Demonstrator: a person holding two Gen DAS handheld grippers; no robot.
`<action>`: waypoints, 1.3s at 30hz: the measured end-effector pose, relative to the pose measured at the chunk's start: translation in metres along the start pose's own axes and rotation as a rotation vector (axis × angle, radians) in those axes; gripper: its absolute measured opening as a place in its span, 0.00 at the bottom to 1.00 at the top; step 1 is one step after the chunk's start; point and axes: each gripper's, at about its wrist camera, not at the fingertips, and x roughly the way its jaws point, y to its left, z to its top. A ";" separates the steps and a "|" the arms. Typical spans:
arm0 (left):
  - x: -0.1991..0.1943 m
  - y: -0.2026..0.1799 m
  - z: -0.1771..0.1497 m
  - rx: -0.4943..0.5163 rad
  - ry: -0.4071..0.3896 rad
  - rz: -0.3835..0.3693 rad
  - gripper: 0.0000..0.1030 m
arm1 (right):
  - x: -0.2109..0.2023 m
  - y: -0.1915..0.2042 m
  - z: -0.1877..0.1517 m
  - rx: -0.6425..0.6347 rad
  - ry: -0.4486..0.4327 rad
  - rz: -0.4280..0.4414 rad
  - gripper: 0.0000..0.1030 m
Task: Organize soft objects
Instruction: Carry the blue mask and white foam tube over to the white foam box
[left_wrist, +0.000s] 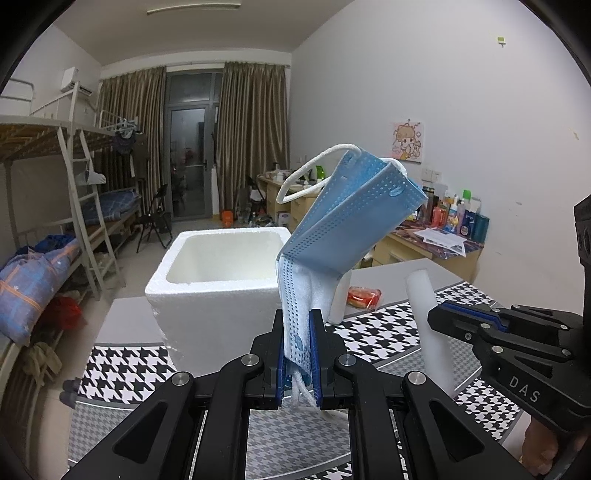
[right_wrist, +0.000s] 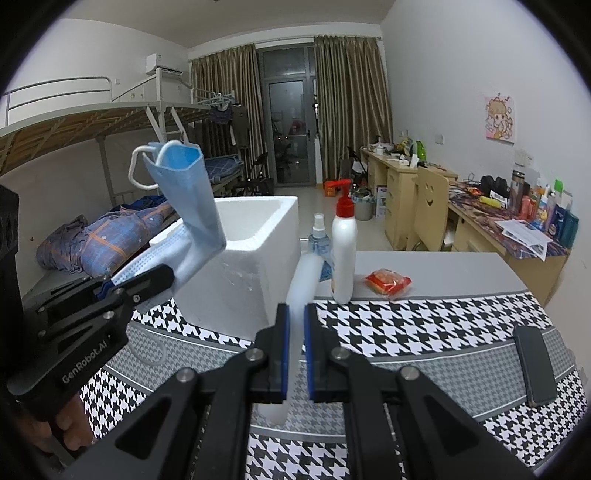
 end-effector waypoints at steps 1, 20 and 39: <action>0.000 0.000 0.001 0.000 -0.002 0.001 0.11 | 0.000 0.000 0.001 -0.004 -0.003 0.001 0.10; 0.012 0.010 0.027 -0.029 -0.017 0.057 0.11 | 0.010 0.017 0.034 -0.074 -0.044 0.058 0.10; 0.040 0.026 0.052 -0.034 -0.033 0.146 0.11 | 0.032 0.023 0.065 -0.092 -0.060 0.082 0.10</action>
